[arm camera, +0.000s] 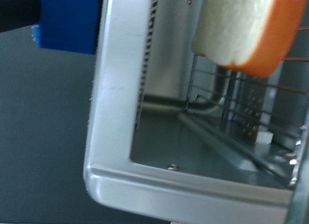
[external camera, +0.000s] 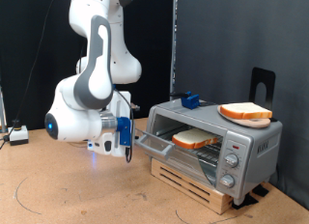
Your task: Make a piece of toast with the oven
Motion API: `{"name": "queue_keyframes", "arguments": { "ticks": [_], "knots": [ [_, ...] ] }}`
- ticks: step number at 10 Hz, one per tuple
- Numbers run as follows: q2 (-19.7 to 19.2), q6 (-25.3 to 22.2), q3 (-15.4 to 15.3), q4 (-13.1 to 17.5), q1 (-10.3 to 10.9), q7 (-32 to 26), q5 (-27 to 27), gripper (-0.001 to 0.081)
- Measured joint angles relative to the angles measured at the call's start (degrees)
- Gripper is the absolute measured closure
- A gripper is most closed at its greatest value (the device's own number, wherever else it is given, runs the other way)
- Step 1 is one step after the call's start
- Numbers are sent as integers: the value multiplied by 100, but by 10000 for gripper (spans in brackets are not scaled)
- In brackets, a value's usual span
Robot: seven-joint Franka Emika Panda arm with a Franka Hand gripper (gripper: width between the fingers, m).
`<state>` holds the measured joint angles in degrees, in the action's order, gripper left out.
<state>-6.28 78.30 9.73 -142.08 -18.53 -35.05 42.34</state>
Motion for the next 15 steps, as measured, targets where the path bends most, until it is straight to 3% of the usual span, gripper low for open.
{"name": "queue_keyframes", "arguments": {
  "ticks": [7, 10, 12, 15],
  "knots": [
    [1394, 163, -477, -950, 187, 823, 147, -3],
    [2075, 713, -652, -1353, 195, 1229, 342, -3],
    [2084, 1211, -574, -1308, 39, 1293, 248, -3],
    [1798, 1783, -494, -1053, -159, 1293, -33, -3]
  ]
}}
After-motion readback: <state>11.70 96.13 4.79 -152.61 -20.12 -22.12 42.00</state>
